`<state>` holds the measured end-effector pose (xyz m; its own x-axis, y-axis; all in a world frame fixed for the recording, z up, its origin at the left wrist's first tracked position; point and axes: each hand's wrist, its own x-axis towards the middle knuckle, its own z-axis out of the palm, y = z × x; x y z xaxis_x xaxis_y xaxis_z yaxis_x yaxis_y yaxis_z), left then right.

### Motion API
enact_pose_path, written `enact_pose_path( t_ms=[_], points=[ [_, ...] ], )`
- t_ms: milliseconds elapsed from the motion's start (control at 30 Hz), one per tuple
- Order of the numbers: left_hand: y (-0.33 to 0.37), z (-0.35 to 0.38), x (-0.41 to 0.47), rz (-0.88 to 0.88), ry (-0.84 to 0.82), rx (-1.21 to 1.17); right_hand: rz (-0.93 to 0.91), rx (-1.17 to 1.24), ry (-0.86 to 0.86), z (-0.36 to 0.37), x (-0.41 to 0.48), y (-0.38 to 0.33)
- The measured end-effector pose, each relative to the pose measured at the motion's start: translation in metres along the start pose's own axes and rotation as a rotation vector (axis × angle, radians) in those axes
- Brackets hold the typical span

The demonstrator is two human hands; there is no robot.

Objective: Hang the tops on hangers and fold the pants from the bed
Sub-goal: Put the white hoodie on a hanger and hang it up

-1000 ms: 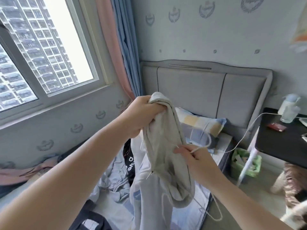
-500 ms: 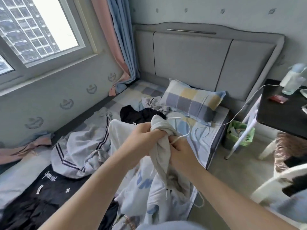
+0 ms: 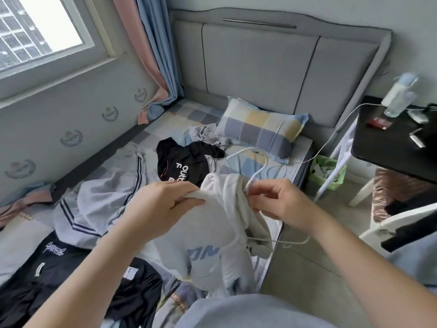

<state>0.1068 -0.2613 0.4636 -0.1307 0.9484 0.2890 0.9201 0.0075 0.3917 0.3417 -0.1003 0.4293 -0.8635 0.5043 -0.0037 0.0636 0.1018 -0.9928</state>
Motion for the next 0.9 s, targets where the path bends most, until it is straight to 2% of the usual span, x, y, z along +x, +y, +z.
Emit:
enact_pose_path(
  t_ms=[67,233,400,567,633,733,767,800,900],
  points=[
    [-0.006,0.002,-0.004,-0.065,0.004,-0.118,0.037,-0.007,0.074,-0.013,-0.009,0.007],
    [0.008,0.019,-0.008,0.002,0.025,-0.194,-0.016,-0.099,0.198,-0.008,-0.015,0.014],
    [0.024,0.023,0.002,0.026,0.068,-0.191,-0.104,-0.190,0.195,-0.008,-0.006,-0.003],
    [0.028,0.031,0.010,0.012,0.027,-0.146,-0.075,-0.212,0.192,-0.010,-0.007,-0.001],
    [0.025,0.035,0.009,-0.024,0.054,-0.165,-0.143,-0.380,0.306,-0.013,-0.011,0.004],
    [0.021,0.038,0.004,-0.136,0.135,-0.269,-0.377,-0.618,0.568,-0.002,-0.023,0.019],
    [0.021,0.038,0.003,-0.164,0.164,-0.295,-0.383,-0.605,0.549,0.006,-0.026,0.026],
    [0.023,0.038,0.002,-0.178,0.189,-0.309,-0.318,-0.556,0.457,0.016,-0.027,0.033],
    [0.027,0.038,0.006,-0.191,0.235,-0.319,0.040,-0.404,0.052,0.040,-0.020,0.052]
  ],
)
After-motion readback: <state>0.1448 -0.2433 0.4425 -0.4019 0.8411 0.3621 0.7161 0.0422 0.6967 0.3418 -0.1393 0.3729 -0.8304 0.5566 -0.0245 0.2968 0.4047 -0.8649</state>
